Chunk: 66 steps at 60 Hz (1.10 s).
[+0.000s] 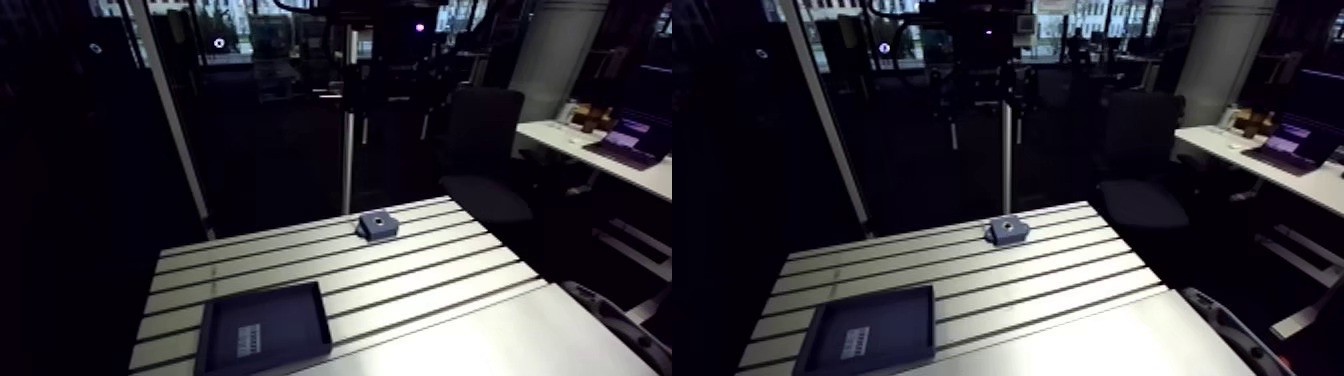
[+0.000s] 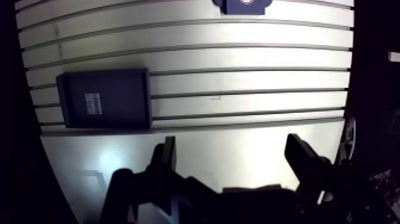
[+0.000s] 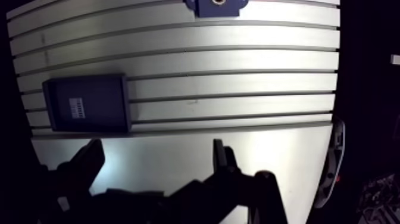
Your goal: Pick up the bearing and press it into the housing until flush.
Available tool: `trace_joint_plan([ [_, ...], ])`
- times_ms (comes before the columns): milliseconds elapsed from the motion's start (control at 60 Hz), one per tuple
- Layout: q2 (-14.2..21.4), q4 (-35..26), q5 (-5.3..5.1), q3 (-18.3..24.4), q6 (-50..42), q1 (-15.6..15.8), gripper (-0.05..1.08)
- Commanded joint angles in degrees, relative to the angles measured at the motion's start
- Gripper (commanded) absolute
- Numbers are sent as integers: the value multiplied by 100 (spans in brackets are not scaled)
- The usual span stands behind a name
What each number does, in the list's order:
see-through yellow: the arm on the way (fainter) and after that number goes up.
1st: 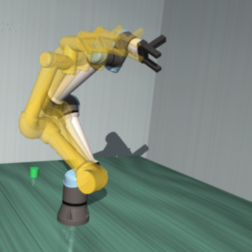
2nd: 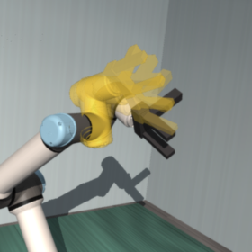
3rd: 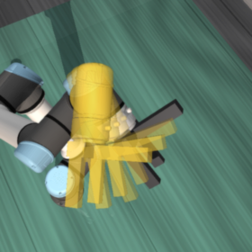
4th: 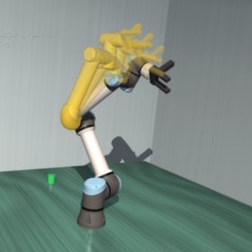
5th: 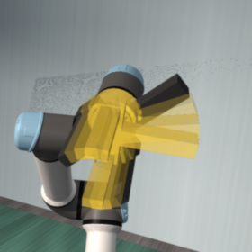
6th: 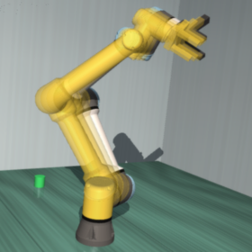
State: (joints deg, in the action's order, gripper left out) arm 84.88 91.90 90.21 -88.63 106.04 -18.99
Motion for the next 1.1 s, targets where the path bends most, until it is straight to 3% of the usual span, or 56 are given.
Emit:
trace_joint_plan([
  [17,516,-101,-39,-203,-280,409,1],
  [200,534,-70,-79,-220,-526,833,1],
  [283,517,-64,22,-221,-862,1045,1],
  [383,516,-63,101,-243,-997,1064,1],
  [633,517,-83,156,-325,-1161,1081,1],
  [883,458,-89,201,-288,-1134,1064,1],
  [1100,481,-72,176,-370,-1141,1064,1],
])
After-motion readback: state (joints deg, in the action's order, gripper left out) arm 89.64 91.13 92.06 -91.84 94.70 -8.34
